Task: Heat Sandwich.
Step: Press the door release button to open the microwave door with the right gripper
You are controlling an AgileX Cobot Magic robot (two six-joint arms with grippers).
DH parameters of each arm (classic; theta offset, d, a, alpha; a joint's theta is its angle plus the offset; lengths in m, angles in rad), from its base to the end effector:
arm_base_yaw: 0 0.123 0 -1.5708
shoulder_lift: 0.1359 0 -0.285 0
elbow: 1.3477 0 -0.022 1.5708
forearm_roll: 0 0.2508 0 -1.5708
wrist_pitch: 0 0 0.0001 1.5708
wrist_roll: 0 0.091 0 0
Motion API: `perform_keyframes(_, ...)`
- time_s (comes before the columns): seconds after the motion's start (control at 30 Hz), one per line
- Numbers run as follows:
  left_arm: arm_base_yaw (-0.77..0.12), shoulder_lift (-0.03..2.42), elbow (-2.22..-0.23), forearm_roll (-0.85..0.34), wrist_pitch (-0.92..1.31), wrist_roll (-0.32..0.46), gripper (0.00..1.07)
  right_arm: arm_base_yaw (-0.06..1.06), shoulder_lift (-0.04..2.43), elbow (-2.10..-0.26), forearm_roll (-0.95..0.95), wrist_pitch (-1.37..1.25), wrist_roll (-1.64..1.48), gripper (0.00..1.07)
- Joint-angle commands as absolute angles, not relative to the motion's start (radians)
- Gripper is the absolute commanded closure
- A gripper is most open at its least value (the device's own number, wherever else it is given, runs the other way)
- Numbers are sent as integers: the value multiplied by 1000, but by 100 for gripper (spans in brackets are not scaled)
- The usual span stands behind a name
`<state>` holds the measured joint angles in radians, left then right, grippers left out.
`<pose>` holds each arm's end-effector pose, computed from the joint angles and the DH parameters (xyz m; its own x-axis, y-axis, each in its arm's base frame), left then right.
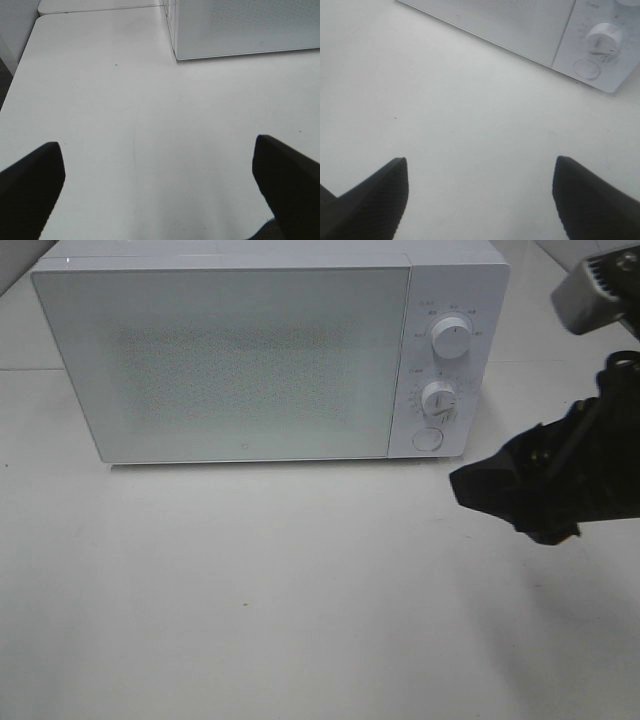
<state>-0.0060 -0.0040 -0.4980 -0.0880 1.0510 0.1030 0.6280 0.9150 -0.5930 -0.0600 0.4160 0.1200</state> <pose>-0.0050 -0.0069 0.2778 -0.4389 0.0616 -0.8964 0.1005 0.9948 0.0192 0.1468 0.1039 0.2782 -0.5260 -0.3015 -0.7953 -0.5387 0.8417 0.0371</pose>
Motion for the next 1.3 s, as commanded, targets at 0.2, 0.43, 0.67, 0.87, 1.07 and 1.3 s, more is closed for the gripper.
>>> perform_keyframes(0.2, -2, -32, -494, -94, 1038, 103, 9, 631, 734, -596, -125, 620, 179, 31)
perform_keyframes(0.43, -2, -32, -494, -95, 1038, 103, 9, 580, 608, -588, -120, 749, 178, 31)
perform_keyframes(0.67, -2, -32, -494, -95, 1038, 103, 9, 351, 407, -545, -118, 810, 173, 31)
perform_keyframes(0.87, -2, -32, -494, -94, 1038, 103, 9, 231, 238, -510, -118, 835, 173, 31)
perform_keyframes(1.07, -2, -32, -494, -94, 1038, 103, 9, 153, 106, -512, -109, 842, 198, 31)
perform_keyframes(1.3, -2, -32, -494, -94, 1038, 103, 9, 90, 5, -522, -76, 876, 202, 31)
